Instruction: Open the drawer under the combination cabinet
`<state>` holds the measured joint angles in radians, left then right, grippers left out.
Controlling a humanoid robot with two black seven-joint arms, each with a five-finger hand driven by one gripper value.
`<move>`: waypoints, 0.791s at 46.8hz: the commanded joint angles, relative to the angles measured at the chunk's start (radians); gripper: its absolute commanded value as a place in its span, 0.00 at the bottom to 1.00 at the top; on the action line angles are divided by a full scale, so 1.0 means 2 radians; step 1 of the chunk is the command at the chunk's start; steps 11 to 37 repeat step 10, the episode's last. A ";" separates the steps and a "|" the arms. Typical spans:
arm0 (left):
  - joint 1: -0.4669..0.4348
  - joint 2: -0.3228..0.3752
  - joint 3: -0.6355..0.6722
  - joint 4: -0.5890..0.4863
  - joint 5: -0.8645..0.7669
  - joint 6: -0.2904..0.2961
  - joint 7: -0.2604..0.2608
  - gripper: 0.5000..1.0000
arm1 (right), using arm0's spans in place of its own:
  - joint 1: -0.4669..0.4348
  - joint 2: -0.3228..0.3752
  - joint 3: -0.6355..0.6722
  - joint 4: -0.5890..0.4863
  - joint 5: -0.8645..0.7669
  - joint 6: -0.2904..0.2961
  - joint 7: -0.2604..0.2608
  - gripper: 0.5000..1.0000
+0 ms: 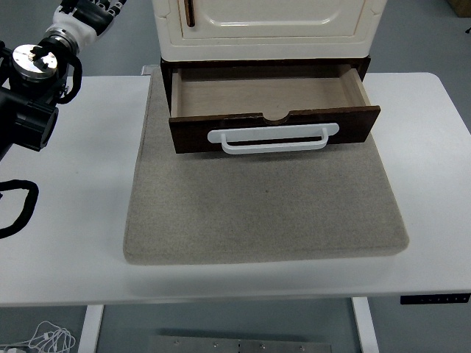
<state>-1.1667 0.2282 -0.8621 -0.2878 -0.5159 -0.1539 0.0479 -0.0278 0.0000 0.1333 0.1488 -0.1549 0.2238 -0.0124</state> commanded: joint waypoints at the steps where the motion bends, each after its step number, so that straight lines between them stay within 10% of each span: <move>1: 0.008 -0.004 0.000 0.000 -0.007 -0.001 -0.004 1.00 | 0.000 0.000 0.000 0.000 0.000 0.001 0.000 0.85; 37: 0.018 -0.014 0.000 0.001 -0.008 -0.001 -0.011 1.00 | 0.000 0.000 0.001 0.000 0.000 0.001 -0.001 0.85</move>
